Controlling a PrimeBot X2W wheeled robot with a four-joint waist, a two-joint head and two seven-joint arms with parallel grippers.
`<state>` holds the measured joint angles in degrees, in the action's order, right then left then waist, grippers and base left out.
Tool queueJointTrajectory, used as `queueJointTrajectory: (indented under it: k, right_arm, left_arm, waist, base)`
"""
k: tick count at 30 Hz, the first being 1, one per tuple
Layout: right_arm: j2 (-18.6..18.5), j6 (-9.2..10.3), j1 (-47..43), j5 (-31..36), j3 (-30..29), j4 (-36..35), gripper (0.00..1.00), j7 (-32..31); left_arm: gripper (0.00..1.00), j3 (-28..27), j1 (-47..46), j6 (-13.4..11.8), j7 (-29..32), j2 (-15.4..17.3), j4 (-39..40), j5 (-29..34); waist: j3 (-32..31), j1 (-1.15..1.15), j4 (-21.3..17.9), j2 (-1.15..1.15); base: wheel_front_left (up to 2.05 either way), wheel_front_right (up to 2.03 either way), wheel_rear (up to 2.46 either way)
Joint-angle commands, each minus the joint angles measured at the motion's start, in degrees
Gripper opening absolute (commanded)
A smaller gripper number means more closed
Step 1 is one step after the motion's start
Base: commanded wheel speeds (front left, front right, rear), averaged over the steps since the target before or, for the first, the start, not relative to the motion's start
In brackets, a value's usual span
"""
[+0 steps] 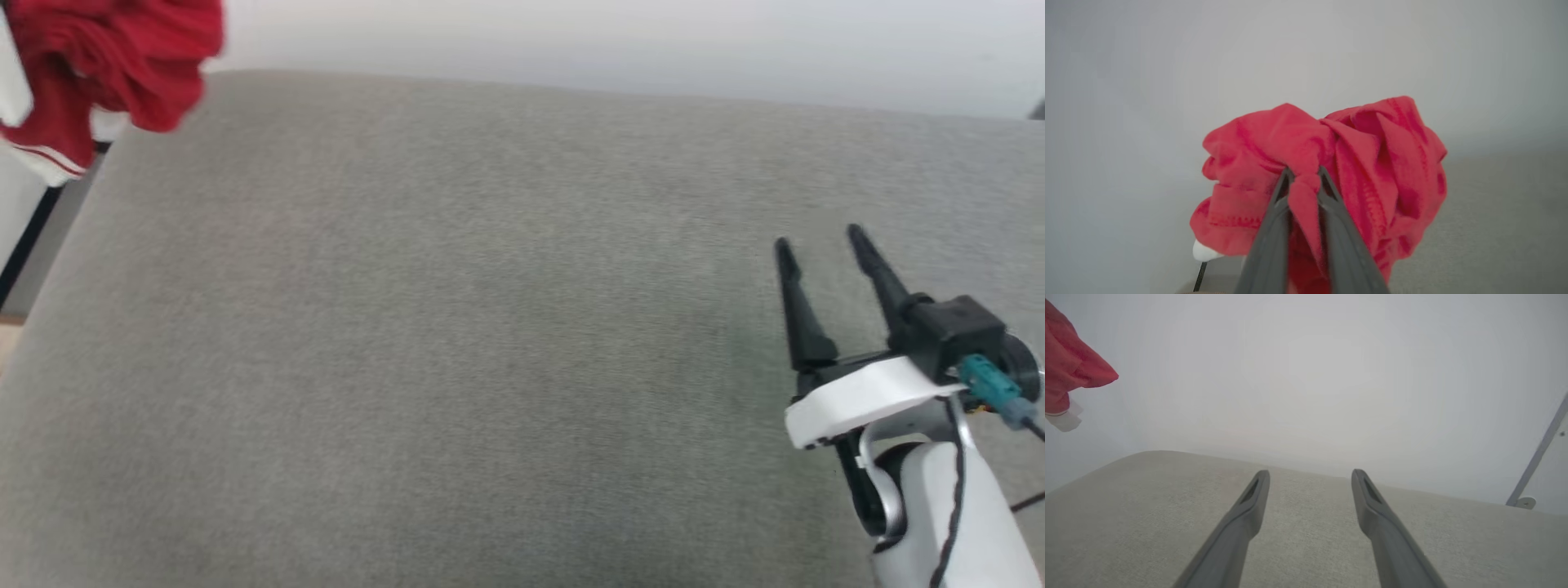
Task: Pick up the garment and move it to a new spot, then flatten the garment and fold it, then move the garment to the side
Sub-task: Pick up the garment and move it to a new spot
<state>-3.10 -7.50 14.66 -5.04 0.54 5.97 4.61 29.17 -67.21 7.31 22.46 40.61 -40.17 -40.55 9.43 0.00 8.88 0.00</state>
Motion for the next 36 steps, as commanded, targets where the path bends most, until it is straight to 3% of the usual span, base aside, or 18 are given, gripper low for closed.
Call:
queueJointTrajectory:
  k: [1,5,12,24,30,36]
  right_arm:
    - [0.2,0.02,-0.6,-0.5,-0.7,0.0,1.00,0.6]
    - [0.2,0.01,-1.4,-0.7,-3.1,-0.2,1.00,1.3]
    - [0.2,0.01,-3.0,-1.6,-6.9,-1.0,1.00,2.3]
    - [0.2,0.01,-4.5,-5.0,-6.3,0.5,1.00,4.2]
    - [0.2,0.01,-3.7,-7.0,-3.1,3.2,1.00,5.6]
    - [0.2,0.01,-2.4,-8.1,-0.4,6.3,1.00,6.8]
  left_arm:
    - [0.00,0.5,1.3,0.1,0.9,0.5,1.8,-0.9]
    - [0.00,1.2,3.5,0.0,3.4,1.4,7.8,-1.9]
    - [0.00,2.6,8.7,-2.6,9.3,2.2,21.2,-4.1]
    - [0.00,8.8,21.1,-10.3,20.2,1.7,44.8,-6.1]
    - [0.00,12.7,27.4,-11.9,20.9,0.6,45.3,-6.0]
    - [0.00,16.8,31.7,-10.1,19.9,-2.5,37.1,-6.8]
  waist:
    - [-0.5,0.00,-1.5,0.00]
    - [-0.9,0.00,-4.7,0.00]
    - [-1.1,0.00,-10.9,0.00]
    - [0.7,0.00,-19.7,0.00]
    - [2.1,0.00,-22.6,0.00]
    - [2.6,0.00,-23.9,0.00]
  base:
    - [0.00,0.00,0.00]
    - [0.00,0.00,0.00]
    - [0.00,0.00,0.00]
    - [0.00,0.00,0.00]
    - [0.00,0.00,0.00]
    - [0.00,0.00,0.00]
